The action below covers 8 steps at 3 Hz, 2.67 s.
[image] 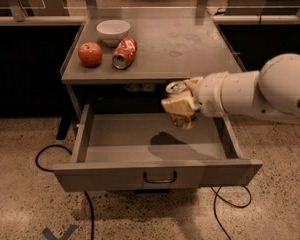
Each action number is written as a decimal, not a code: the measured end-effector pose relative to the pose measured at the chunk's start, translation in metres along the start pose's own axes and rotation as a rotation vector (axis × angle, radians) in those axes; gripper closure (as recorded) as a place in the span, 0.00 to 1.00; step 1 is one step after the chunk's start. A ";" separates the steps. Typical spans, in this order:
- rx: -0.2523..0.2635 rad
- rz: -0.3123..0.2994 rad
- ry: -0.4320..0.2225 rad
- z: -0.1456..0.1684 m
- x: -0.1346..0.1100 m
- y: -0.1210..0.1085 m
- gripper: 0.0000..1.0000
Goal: Place orange can into top drawer
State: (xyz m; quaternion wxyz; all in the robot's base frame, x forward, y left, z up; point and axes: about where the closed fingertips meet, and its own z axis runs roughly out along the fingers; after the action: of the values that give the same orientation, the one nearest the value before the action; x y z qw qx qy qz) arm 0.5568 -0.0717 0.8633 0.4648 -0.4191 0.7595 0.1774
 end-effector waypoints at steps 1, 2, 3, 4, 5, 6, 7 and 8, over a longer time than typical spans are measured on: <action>-0.016 0.011 0.022 0.004 0.014 0.010 1.00; -0.002 0.023 0.016 0.008 0.018 0.008 1.00; 0.007 0.031 -0.025 0.045 0.038 0.011 1.00; 0.074 0.034 -0.054 0.048 0.032 -0.007 1.00; 0.074 0.034 -0.054 0.048 0.032 -0.007 1.00; 0.079 0.040 -0.056 0.062 0.042 -0.012 1.00; 0.089 0.092 -0.048 0.103 0.072 -0.009 1.00; 0.089 0.074 -0.002 0.140 0.093 -0.012 1.00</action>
Offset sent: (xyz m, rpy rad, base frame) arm -0.0028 -0.0019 -0.0337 0.0120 0.0319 -0.0423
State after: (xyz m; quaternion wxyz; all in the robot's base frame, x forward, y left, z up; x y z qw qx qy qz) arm 0.6244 -0.0305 0.7150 0.4769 -0.3698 0.7810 0.1610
